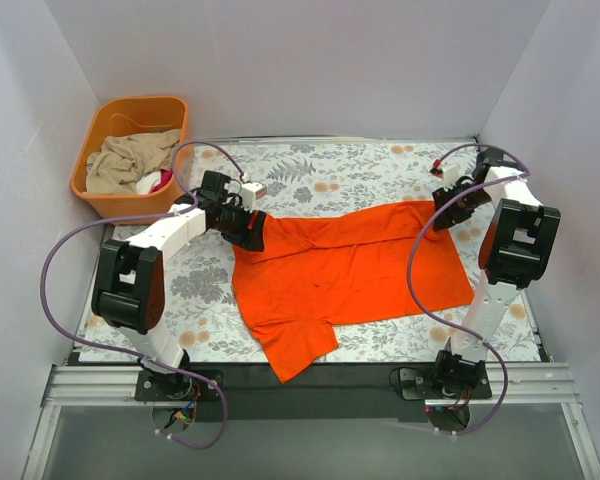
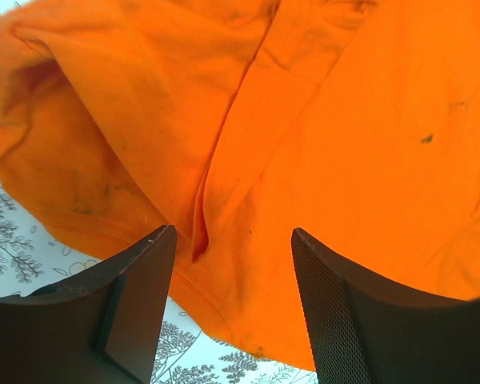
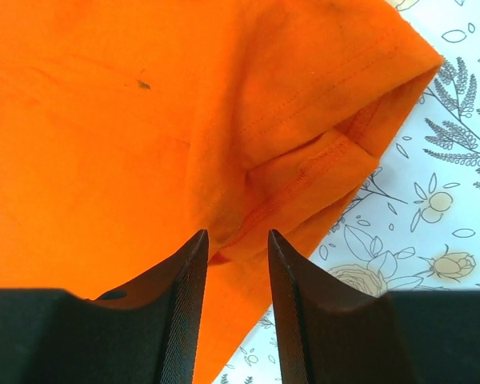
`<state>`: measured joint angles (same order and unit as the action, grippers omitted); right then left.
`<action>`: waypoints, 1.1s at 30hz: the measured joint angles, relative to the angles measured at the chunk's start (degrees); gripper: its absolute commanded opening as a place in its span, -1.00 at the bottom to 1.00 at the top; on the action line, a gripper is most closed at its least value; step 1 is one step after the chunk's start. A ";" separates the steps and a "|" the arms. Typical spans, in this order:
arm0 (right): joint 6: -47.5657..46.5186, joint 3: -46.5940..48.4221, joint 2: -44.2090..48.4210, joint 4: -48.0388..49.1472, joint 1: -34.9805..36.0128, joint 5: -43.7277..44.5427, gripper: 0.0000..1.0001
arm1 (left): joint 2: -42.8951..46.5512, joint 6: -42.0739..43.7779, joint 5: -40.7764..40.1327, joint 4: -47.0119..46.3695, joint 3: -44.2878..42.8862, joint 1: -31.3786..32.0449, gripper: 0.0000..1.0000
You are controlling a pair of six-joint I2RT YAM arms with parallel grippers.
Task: Fold and stack the t-shirts
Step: Fold the tshirt
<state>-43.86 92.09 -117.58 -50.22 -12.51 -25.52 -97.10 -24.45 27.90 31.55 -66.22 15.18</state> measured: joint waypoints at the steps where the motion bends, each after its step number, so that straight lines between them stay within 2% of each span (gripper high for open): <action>1: 0.15 0.04 -0.02 -0.24 -0.07 -0.07 -0.28 | -0.13 0.13 -0.46 0.46 0.26 0.24 0.10; 14: 0.48 0.61 -0.79 -1.16 0.31 -1.03 -0.28 | -4.39 1.49 -3.65 0.81 0.28 2.43 -0.01; 25: 2.01 0.61 -1.97 -2.21 0.31 -1.88 -0.24 | -5.88 1.57 -4.94 0.59 0.28 2.47 0.01; 30: 2.58 0.94 -3.34 -2.69 0.31 -2.84 -0.58 | -6.73 1.49 -4.96 0.33 0.28 2.69 -0.08; 31: 2.54 1.03 -3.65 -3.02 0.31 -3.21 -0.76 | -6.99 1.46 -4.96 0.37 0.28 2.75 -0.11; 33: 2.14 1.29 -4.04 -3.74 0.31 -3.85 -0.97 | -7.41 1.20 -4.94 0.33 0.26 2.89 -0.36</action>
<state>-41.71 93.38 -121.62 -53.95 -12.21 -29.36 -104.51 -23.24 22.96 31.88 -65.95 18.06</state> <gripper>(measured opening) 0.109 0.414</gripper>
